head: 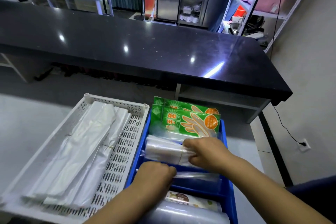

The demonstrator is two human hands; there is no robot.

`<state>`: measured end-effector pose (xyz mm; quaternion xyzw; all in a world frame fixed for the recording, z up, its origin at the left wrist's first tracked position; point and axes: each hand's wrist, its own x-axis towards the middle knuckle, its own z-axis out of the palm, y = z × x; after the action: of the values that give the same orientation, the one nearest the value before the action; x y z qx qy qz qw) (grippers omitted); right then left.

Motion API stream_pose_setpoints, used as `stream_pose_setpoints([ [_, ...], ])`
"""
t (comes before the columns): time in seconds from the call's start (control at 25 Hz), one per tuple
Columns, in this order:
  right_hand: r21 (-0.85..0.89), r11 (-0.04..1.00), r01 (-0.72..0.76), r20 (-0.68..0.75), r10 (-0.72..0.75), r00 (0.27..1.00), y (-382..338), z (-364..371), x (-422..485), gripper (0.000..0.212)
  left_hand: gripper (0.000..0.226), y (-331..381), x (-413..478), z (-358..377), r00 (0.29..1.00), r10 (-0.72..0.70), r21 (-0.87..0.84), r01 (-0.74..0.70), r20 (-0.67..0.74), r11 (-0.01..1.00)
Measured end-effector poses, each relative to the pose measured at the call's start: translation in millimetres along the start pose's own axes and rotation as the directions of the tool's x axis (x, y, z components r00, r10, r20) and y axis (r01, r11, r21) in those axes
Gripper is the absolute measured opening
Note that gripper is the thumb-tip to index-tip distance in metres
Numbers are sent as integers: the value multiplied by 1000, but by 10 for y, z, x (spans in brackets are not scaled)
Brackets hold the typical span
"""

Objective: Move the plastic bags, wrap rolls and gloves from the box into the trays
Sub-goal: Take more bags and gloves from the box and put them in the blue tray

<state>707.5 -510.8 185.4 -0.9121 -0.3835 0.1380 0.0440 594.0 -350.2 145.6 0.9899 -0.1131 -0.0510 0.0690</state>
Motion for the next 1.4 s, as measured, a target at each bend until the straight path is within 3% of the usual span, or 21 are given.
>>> stream_pose_setpoints([
  [0.16,58,998,-13,55,10,998,-17,244,52,32,19,2,19,-31,1000,3,-9,-3,18,1000],
  [0.24,98,995,-30,16,28,999,5,288,54,41,15,14,40,-41,999,-15,-8,16,40,1000],
  [0.4,-127,987,99,-183,-122,975,26,313,9,53,13,12,65,-21,997,-43,16,42,69,999],
  [0.52,-181,977,112,-261,-158,952,65,337,-58,40,10,3,86,-36,999,-32,55,32,-1,998],
  [0.64,-113,981,157,-207,-178,962,120,353,-49,36,20,-15,141,-99,995,68,154,-56,-76,986],
  [0.76,-107,978,178,-179,-195,964,176,330,-59,39,25,-79,223,-86,978,71,103,-51,-199,993],
  [0.92,43,995,86,-380,-63,923,267,236,-238,20,34,-141,261,-77,978,-8,78,25,-209,997],
  [1.12,-32,998,59,-263,-66,962,244,350,-402,21,32,-201,314,-4,980,-109,60,120,-164,991],
  [1.28,-88,995,42,-281,-65,958,255,307,-418,26,39,-229,294,-82,993,-42,103,54,-115,993],
  [1.4,-98,995,15,-317,-46,947,280,277,-448,37,47,-304,264,-152,987,-6,114,25,-161,993],
])
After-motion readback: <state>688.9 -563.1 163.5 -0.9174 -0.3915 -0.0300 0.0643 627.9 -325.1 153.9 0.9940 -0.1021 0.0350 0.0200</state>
